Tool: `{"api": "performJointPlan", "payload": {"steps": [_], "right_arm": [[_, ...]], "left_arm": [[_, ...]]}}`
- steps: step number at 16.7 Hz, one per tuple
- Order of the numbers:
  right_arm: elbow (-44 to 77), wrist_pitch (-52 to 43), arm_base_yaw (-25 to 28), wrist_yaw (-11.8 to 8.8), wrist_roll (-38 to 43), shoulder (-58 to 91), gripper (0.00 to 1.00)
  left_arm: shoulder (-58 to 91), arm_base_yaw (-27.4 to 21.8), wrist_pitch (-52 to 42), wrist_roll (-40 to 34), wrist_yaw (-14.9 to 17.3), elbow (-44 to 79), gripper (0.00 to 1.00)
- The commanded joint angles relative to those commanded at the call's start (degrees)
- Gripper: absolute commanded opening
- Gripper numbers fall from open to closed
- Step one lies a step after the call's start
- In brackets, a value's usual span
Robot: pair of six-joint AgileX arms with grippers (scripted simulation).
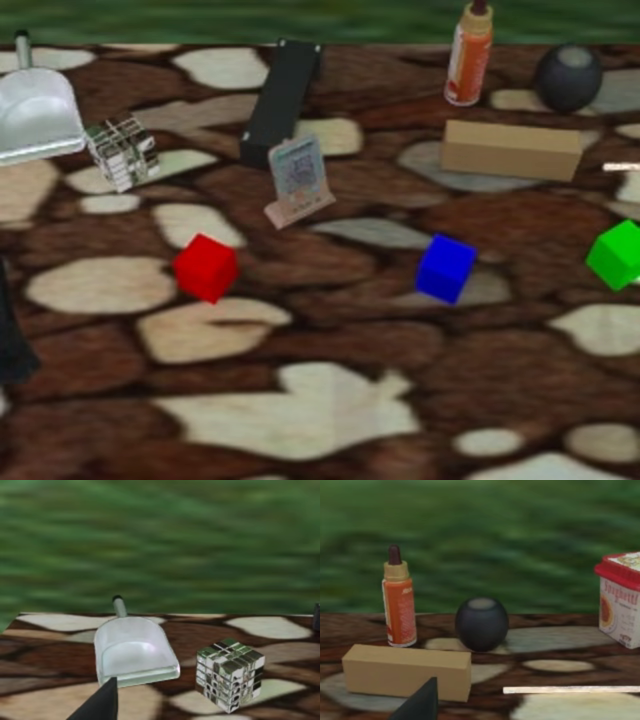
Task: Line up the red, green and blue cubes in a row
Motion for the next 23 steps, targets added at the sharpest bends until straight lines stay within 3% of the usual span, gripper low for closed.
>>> {"api": "performJointPlan", "payload": {"steps": [4,8,23], "right_arm": [[0.0,0.0,0.0,0.0,0.0,0.0,1.00],[0.0,0.0,0.0,0.0,0.0,0.0,1.00],[0.0,0.0,0.0,0.0,0.0,0.0,1.00]], "left_arm": [[1.7,-0.4,-1.2,0.2,0.0,1.7,1.00],[12.5,-2.7,-7.9,1.0,0.1,11.8,1.00],[96.2,-17.5,-52.2,6.4,0.1,75.6,1.00]]}}
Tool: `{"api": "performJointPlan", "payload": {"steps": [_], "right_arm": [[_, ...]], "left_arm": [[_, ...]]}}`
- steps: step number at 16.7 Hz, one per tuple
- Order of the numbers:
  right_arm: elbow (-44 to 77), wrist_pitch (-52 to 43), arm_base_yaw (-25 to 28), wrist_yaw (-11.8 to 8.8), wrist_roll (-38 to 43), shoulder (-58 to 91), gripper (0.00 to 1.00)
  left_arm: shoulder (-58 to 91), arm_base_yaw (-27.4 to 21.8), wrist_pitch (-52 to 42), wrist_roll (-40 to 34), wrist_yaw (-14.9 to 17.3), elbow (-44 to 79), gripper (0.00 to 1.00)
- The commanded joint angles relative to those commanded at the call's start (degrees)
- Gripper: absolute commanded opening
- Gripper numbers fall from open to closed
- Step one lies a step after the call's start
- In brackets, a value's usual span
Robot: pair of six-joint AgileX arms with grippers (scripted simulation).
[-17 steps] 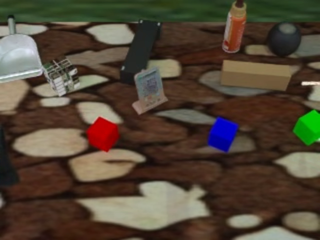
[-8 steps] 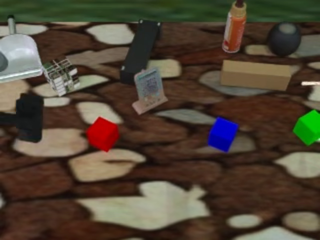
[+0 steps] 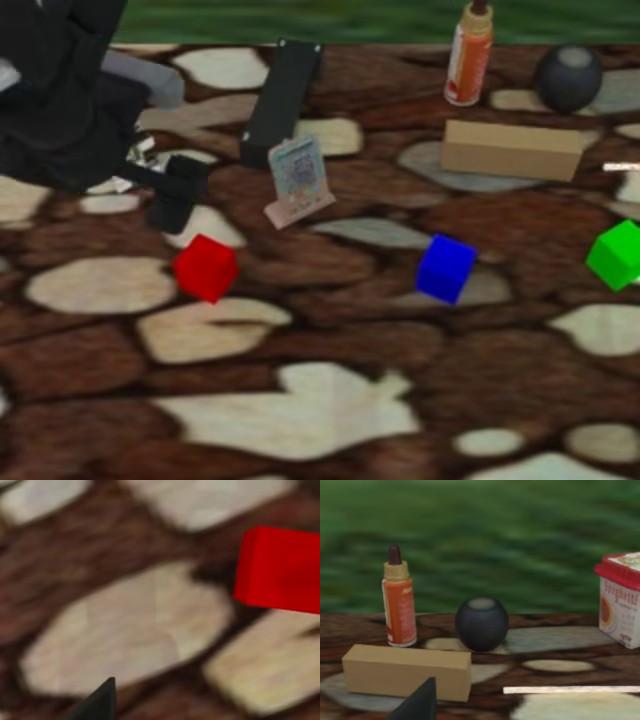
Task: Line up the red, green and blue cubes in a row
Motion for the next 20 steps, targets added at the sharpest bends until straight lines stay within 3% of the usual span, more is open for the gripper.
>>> {"api": "performJointPlan", "payload": {"steps": [5,9,16,20], "right_arm": [[0.0,0.0,0.0,0.0,0.0,0.0,1.00],[0.0,0.0,0.0,0.0,0.0,0.0,1.00],[0.0,0.0,0.0,0.0,0.0,0.0,1.00],[0.0,0.0,0.0,0.0,0.0,0.0,1.00]], "left_arm": [[18.8,-3.3,-9.8,1.2,0.0,15.3,1.00],[24.9,-4.5,-13.0,1.5,0.0,20.8,1.00],[25.3,-4.3,-12.0,1.6,0.1,20.1,1.00],[28.4,-4.4,-3.8,1.7,0.1,15.3,1.00]]}}
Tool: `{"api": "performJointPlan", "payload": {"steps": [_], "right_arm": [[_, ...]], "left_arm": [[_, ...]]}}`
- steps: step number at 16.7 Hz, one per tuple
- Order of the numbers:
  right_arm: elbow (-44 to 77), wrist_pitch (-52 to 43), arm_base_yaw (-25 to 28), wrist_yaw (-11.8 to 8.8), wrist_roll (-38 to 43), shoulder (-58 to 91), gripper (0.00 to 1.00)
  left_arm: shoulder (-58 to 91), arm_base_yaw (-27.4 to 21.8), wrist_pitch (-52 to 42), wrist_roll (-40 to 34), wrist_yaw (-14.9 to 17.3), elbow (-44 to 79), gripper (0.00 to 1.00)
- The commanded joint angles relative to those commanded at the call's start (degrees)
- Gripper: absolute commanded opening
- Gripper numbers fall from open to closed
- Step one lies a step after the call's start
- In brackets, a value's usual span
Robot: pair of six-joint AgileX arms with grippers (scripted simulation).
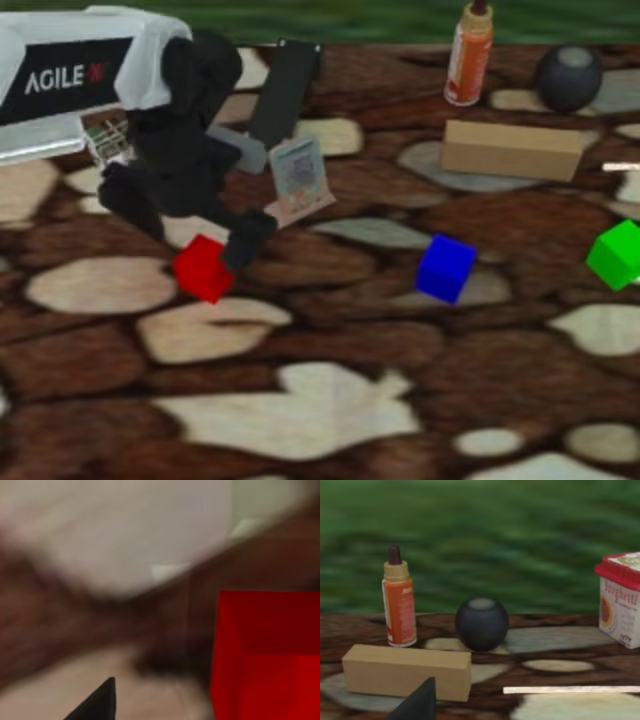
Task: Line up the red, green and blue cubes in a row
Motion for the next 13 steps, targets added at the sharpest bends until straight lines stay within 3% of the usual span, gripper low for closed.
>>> {"api": "performJointPlan", "payload": {"steps": [4,8,13], "right_arm": [[0.0,0.0,0.0,0.0,0.0,0.0,1.00],[0.0,0.0,0.0,0.0,0.0,0.0,1.00],[0.0,0.0,0.0,0.0,0.0,0.0,1.00]], "left_arm": [[3.2,0.0,7.6,0.0,0.0,-4.5,1.00],[3.5,-0.1,8.1,0.0,0.0,-4.8,1.00],[3.5,-0.1,8.1,0.0,0.0,-4.8,0.62]]}}
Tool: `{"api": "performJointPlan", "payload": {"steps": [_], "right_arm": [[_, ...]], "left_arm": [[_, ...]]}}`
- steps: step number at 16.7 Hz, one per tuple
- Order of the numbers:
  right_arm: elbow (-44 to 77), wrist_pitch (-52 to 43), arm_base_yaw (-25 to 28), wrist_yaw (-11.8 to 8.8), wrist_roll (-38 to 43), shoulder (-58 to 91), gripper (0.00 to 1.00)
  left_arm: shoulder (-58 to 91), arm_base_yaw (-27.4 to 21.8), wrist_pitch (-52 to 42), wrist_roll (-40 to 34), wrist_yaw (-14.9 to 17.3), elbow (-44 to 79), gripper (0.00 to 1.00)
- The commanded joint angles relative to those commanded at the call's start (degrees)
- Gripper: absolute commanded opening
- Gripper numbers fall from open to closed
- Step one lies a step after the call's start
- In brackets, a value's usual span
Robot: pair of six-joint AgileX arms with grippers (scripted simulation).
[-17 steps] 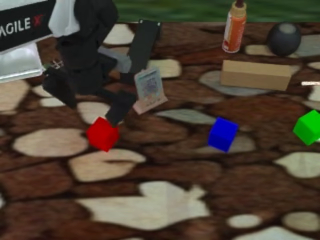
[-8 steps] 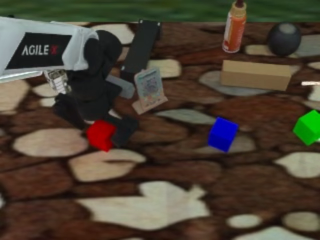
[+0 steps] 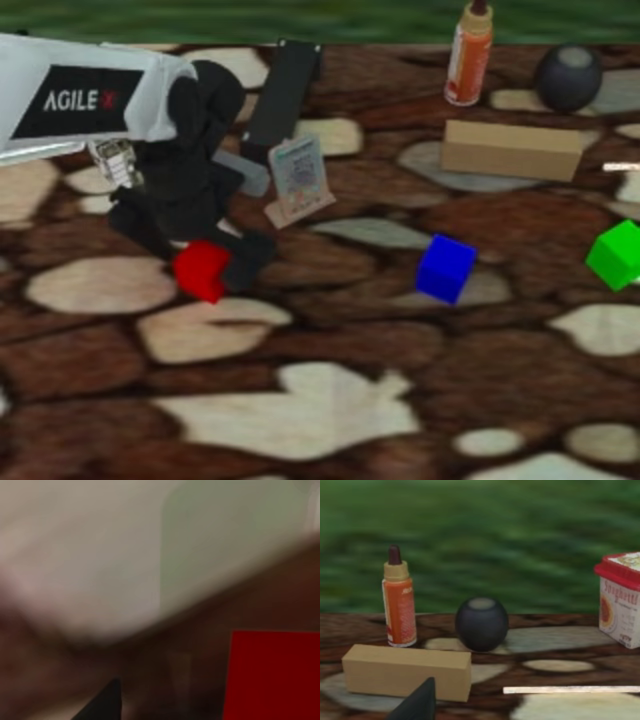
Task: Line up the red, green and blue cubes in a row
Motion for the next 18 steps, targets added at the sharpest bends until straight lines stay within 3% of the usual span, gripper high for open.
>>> {"api": "performJointPlan", "payload": {"steps": [8,18], "right_arm": [[0.0,0.0,0.0,0.0,0.0,0.0,1.00],[0.0,0.0,0.0,0.0,0.0,0.0,1.00]], "left_arm": [[0.0,0.0,0.0,0.0,0.0,0.0,0.02],[-1.8,0.0,-0.8,-0.1,0.2,0.7,0.00]]}}
